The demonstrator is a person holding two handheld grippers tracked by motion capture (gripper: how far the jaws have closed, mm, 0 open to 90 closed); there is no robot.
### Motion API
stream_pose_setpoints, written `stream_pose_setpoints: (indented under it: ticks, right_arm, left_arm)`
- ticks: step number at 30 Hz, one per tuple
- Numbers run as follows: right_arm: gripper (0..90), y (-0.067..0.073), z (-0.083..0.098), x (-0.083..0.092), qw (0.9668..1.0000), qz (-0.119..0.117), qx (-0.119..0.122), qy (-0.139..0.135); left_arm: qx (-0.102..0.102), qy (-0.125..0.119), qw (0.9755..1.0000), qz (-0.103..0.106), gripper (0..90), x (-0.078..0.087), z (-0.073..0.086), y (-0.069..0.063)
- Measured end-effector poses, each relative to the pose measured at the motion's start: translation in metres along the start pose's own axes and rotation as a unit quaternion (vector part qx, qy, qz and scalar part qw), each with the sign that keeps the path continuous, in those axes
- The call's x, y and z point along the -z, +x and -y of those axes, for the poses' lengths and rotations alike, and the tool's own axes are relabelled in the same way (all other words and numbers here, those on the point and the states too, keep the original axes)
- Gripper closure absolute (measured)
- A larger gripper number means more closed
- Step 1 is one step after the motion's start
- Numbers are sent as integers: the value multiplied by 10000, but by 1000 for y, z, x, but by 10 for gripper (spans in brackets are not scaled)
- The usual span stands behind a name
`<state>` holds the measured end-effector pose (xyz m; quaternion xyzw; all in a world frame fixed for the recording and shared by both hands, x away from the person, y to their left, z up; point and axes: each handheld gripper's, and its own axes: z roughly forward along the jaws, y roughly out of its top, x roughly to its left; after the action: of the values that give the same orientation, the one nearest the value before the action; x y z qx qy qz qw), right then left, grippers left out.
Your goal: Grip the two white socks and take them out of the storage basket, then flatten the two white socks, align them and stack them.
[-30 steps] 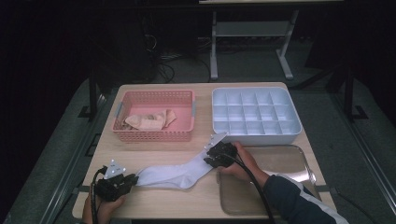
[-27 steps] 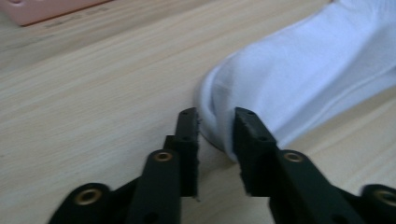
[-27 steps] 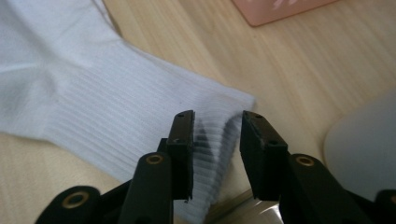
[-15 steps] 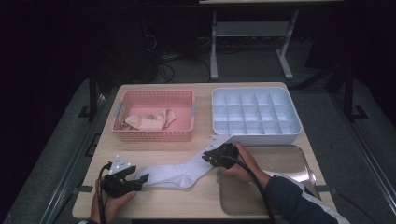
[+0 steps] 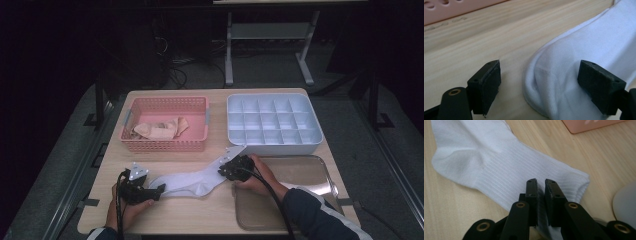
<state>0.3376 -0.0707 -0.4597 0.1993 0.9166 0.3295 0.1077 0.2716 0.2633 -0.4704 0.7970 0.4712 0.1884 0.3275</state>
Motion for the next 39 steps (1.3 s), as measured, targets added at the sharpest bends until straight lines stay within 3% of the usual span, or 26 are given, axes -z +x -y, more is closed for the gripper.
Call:
stream_pose_setpoints:
  ticks: [6,9,11,14,15,19,21,23,26,30,31,34,35,39]
  right_arm:
    - [806,-6,2,1,10000,46,-46,29]
    - [806,-7,3,2,9999,27,-105,20]
    - [806,-7,3,2,9999,37,-110,20]
    - [798,-6,3,2,9999,58,-119,2]
    - [791,-6,3,3,9999,64,-122,-6]
    - [740,-7,3,4,9999,2,-158,-68]
    - [720,-6,1,7,9999,36,-50,-92]
    - [723,-4,0,10,9997,-38,-133,-221]
    - [763,0,-5,12,9990,-141,46,-412]
    - [826,11,-22,8,9962,-464,153,-727]
    - [834,15,-25,6,9958,-522,89,-743]
    - [846,28,-33,-5,9951,-655,352,-650]
    - [846,32,-33,-9,9950,-714,355,-597]
    - [848,43,-28,-26,9932,-795,770,-367]
  left_arm:
    - [-157,-73,9998,106,173,-8,-6,6]
    - [-154,2,9998,136,175,-8,-9,8]
    - [-32,27,9997,244,194,-6,-9,10]
    - [144,-130,9997,129,231,1,-11,16]
    - [215,-192,9994,184,235,3,-11,18]
    - [126,-63,9996,237,243,2,-12,17]
    - [131,-4,9994,322,239,-2,-12,16]
    - [75,24,9995,297,233,-4,-13,14]
    - [-143,84,9995,266,210,-8,-12,9]
    - [-161,43,9996,220,208,-9,-12,8]
    - [-143,26,9997,216,209,-10,-12,8]
    - [-188,64,9996,203,217,-10,-14,10]
    - [-161,70,9996,199,226,-10,-14,11]
    - [-160,56,9997,180,244,-11,-15,13]
